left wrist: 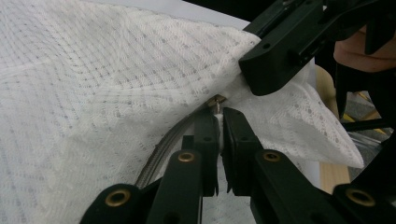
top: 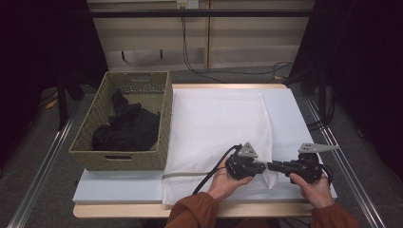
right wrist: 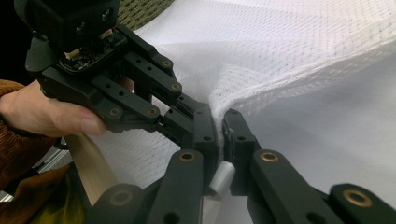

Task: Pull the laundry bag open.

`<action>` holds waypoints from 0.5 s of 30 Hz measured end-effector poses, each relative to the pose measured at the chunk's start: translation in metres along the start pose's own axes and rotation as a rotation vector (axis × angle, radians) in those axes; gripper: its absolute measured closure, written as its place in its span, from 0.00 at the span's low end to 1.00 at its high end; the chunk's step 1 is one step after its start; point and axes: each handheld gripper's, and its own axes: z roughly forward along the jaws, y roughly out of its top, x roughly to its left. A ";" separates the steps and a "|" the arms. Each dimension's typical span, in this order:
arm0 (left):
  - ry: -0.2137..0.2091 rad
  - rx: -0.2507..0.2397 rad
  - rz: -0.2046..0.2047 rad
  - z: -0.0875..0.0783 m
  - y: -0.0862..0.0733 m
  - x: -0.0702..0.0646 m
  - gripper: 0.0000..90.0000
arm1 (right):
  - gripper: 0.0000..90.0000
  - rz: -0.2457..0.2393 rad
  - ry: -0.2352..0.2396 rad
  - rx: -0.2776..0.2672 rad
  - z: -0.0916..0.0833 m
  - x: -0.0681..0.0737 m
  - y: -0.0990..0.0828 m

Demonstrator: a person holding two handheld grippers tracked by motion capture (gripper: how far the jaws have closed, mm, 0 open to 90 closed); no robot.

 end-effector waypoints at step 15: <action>0.003 0.037 0.022 -0.003 0.000 -0.002 0.96 | 0.96 0.010 -0.029 -0.003 -0.004 -0.003 -0.003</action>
